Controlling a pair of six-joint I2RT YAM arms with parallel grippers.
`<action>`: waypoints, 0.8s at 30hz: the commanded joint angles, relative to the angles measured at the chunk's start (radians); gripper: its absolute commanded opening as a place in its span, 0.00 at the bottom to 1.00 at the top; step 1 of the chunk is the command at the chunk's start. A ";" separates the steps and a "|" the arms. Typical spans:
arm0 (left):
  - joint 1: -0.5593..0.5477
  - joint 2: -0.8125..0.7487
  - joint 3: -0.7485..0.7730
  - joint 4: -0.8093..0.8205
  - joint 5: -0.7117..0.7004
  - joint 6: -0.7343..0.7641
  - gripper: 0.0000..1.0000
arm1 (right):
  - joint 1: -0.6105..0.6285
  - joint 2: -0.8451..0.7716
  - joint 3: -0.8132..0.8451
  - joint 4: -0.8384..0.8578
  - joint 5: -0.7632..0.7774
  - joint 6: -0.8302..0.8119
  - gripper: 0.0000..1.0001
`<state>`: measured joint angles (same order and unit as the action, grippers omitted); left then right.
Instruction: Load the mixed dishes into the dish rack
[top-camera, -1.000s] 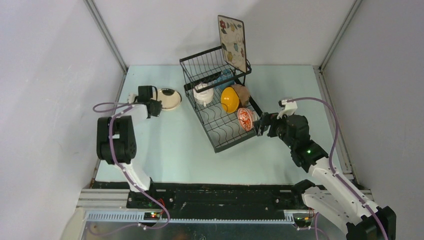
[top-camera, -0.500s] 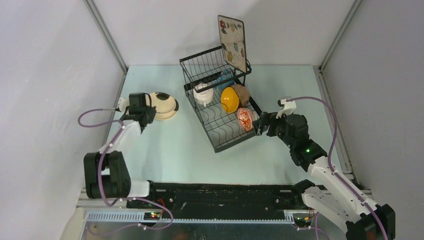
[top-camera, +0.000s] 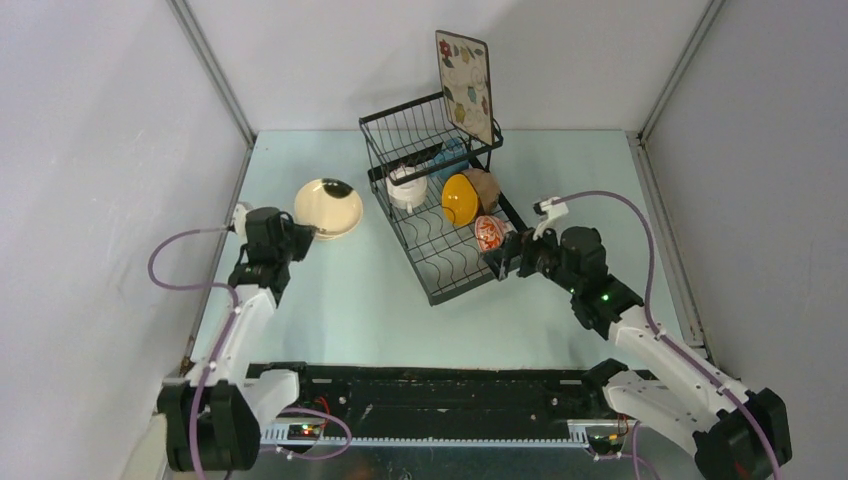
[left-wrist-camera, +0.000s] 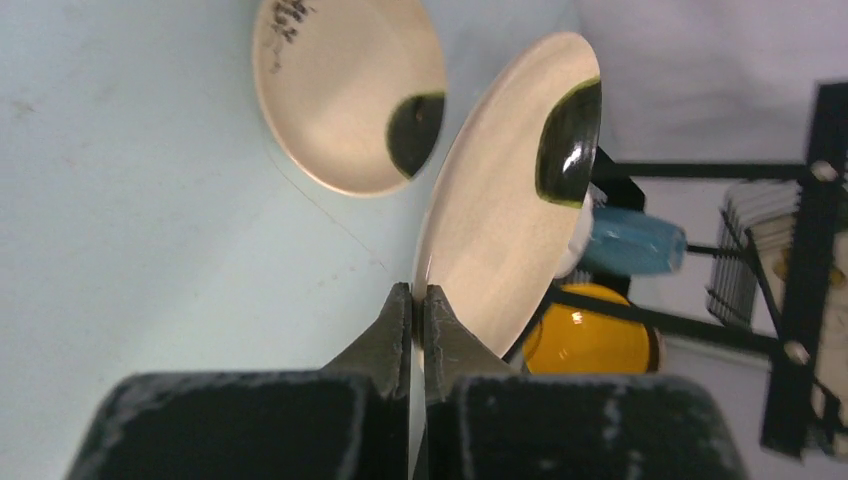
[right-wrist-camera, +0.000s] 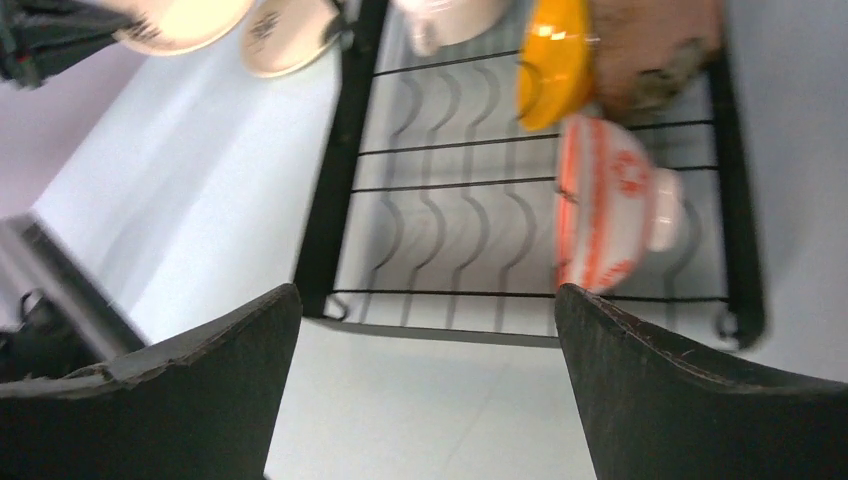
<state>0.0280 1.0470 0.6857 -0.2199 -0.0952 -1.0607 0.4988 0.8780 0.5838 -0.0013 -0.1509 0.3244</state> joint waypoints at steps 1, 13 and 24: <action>-0.009 -0.144 -0.029 0.107 0.141 0.085 0.00 | 0.054 0.036 0.028 0.164 -0.185 0.047 0.99; -0.016 -0.485 0.038 0.030 0.184 0.151 0.00 | 0.164 0.072 0.168 0.237 -0.064 0.152 0.86; -0.231 -0.523 0.033 0.274 0.340 0.247 0.00 | 0.180 -0.032 0.197 0.247 -0.041 0.148 0.86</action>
<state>-0.1059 0.5446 0.6975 -0.1101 0.2028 -0.8803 0.6712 0.9180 0.7197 0.1963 -0.2054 0.4648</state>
